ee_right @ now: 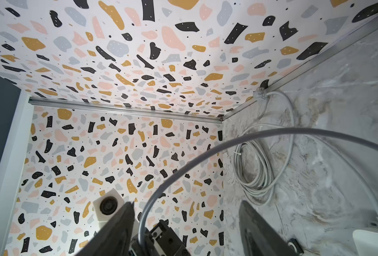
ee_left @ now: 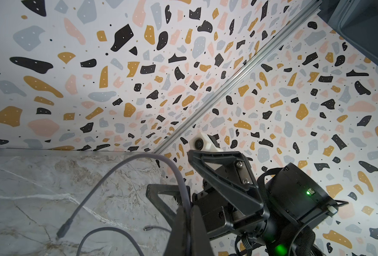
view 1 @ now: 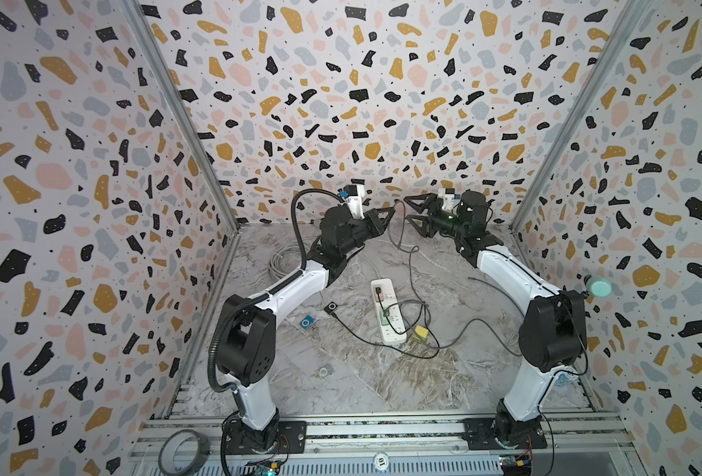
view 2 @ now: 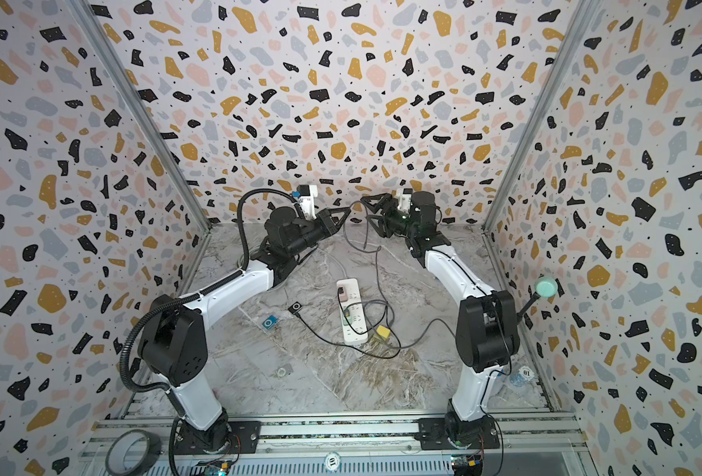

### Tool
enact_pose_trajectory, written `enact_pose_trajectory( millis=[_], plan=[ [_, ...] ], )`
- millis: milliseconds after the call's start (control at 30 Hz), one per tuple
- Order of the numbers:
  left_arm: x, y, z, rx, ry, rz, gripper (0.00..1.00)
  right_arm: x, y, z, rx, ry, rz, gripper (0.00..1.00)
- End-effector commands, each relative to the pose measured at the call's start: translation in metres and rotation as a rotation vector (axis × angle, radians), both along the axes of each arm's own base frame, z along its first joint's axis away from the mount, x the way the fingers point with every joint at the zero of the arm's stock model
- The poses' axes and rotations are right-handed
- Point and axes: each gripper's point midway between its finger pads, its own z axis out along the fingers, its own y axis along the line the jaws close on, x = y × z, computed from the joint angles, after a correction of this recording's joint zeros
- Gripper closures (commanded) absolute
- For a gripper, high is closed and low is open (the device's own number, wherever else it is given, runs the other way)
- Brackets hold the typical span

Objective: Charge mp3
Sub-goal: Pick up the charging cable from the center of the board.

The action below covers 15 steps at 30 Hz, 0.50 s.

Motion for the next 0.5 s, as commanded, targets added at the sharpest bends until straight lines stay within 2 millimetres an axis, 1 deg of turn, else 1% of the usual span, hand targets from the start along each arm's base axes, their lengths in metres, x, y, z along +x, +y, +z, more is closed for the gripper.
enact_pose_trajectory(
  millis=[0,233,367,467],
  plan=[
    [-0.017,-0.003,0.035,-0.038,-0.115,-0.033,1.0,0.005,-0.001,0.014,0.051,-0.037,-0.019,0.24],
    [-0.023,-0.009,0.038,-0.035,-0.134,-0.053,1.0,0.014,0.008,-0.005,0.075,0.005,-0.003,0.24],
    [-0.03,-0.009,0.043,-0.031,-0.155,-0.064,1.0,0.024,0.003,-0.022,0.06,0.045,-0.03,0.27],
    [-0.043,-0.007,0.051,-0.044,-0.188,-0.085,1.0,0.033,-0.002,-0.032,0.037,0.062,-0.057,0.31]
  ],
)
